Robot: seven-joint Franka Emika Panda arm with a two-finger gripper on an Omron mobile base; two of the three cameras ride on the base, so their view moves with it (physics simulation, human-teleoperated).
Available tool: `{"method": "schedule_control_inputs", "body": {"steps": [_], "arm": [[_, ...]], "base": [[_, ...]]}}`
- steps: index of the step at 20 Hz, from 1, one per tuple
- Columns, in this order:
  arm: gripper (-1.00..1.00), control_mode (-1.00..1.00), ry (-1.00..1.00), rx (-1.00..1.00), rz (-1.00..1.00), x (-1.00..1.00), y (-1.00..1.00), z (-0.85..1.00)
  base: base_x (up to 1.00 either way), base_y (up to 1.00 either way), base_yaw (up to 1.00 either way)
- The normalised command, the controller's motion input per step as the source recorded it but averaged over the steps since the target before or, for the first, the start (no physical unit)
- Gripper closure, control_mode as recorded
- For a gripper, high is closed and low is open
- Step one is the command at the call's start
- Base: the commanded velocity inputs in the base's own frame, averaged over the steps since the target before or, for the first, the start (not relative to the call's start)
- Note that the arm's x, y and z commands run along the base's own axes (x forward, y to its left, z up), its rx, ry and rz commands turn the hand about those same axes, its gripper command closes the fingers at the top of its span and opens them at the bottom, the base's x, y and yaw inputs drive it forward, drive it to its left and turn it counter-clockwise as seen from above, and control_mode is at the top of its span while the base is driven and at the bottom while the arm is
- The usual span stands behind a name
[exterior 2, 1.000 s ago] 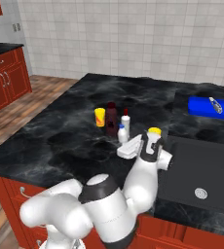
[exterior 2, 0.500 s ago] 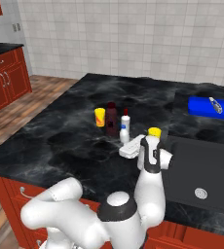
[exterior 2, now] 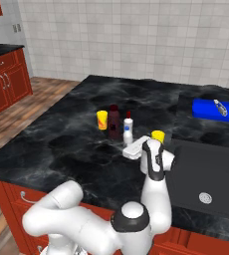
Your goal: Place the drinks on the dining counter in a tight cluster.
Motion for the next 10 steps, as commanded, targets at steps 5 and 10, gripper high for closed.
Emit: {"method": "schedule_control_inputs", "body": {"steps": [5,10], "arm": [[1.0,-1.0,-0.01,0.0,0.01,0.23,-0.06,-0.11],[1.0,-1.0,0.0,0.0,0.02,0.17,-0.14,-0.14]], "base": [[0.0,0.0,0.0],[0.0,0.0,0.0]]}}
